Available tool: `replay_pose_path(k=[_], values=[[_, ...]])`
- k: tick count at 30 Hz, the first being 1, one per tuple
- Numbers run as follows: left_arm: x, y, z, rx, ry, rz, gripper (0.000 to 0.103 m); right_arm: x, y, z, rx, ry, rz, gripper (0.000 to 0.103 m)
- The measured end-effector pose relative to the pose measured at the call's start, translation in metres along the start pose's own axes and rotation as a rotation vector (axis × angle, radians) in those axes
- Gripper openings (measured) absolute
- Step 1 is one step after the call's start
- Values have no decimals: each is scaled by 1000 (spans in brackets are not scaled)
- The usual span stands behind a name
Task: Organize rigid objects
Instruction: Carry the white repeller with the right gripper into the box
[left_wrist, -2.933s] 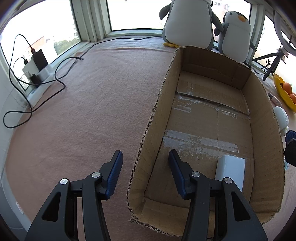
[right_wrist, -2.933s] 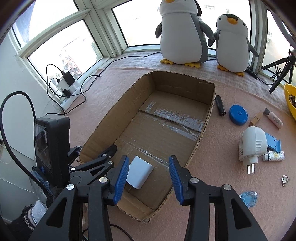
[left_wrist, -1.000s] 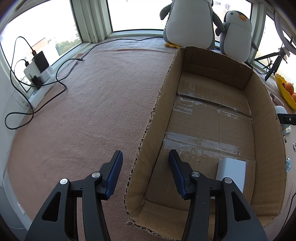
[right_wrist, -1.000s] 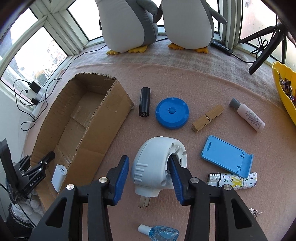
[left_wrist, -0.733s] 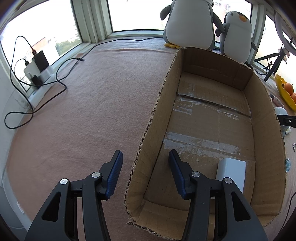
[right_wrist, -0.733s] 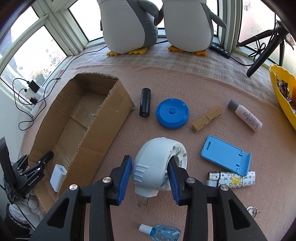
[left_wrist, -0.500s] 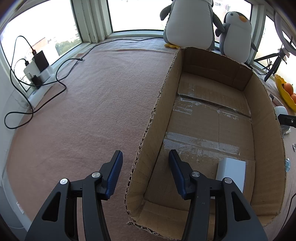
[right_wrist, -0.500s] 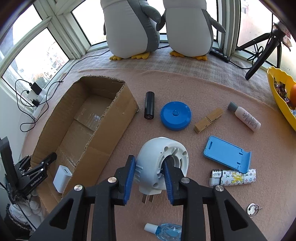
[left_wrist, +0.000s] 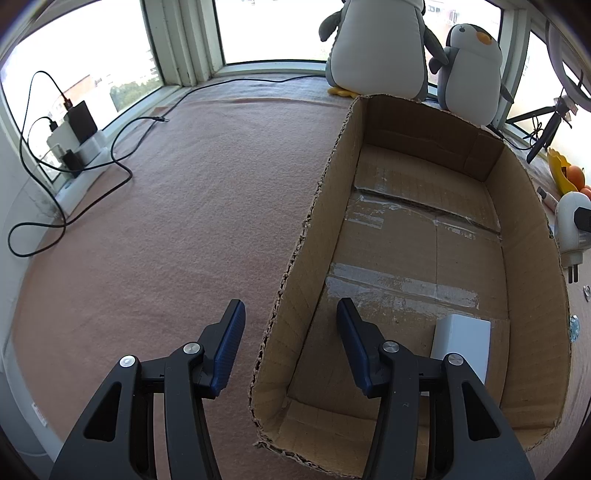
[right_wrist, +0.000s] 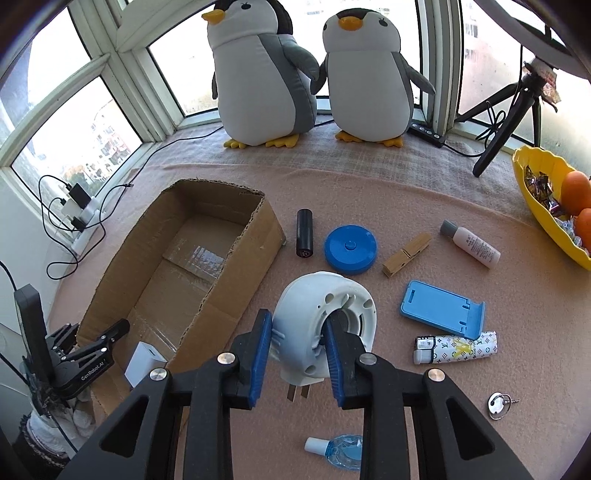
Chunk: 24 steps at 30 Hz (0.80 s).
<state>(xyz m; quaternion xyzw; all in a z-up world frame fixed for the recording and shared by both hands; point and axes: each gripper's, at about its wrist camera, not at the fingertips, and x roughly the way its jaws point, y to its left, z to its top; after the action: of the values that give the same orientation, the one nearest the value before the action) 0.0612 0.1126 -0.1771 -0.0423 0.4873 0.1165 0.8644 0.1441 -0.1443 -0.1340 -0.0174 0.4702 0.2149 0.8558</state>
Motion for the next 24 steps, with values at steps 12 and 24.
replay_pose_path(k=[12,24], values=[[0,-1,0,-1,-1,-1,51,-17,68,24,-100,-67,80,26],[0,-2,1,-1,-2,-2,51,10,125,25,-184,-42,107,26]])
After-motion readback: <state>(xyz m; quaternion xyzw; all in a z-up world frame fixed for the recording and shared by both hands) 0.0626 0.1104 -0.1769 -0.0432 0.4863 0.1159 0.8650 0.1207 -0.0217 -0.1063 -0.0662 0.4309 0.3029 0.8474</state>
